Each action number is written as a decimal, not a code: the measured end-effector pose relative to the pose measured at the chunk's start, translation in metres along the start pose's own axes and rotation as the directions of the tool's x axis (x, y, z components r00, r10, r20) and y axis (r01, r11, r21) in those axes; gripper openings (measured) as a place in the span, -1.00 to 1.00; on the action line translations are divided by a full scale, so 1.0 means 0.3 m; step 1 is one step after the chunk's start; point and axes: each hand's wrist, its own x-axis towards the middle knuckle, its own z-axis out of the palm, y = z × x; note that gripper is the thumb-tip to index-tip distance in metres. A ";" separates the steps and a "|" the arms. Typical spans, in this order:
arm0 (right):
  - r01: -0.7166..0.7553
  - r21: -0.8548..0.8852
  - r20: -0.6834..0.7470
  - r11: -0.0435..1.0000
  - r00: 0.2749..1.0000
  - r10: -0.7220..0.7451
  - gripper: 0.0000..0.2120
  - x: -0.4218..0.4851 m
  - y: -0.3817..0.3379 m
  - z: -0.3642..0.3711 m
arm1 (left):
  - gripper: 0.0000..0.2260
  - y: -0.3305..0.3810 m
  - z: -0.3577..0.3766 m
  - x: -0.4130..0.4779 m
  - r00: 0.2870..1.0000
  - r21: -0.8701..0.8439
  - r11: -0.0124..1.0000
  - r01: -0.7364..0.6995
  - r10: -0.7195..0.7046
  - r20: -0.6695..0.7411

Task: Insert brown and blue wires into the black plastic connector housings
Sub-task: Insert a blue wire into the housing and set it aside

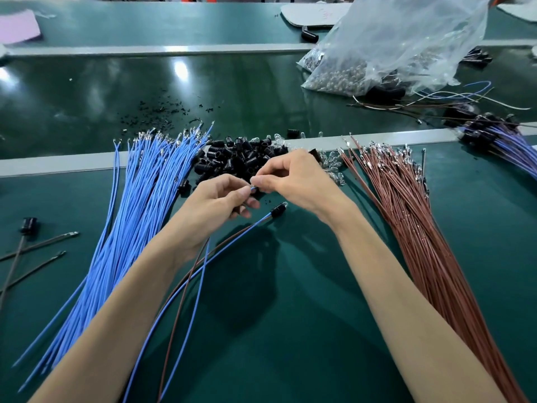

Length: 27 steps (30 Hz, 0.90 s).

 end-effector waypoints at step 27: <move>0.017 0.365 0.025 0.931 0.999 -0.028 -0.80 0.005 0.015 -0.016 | -0.90 -0.028 0.041 0.012 0.964 -0.093 0.987 -0.128 0.102 -0.244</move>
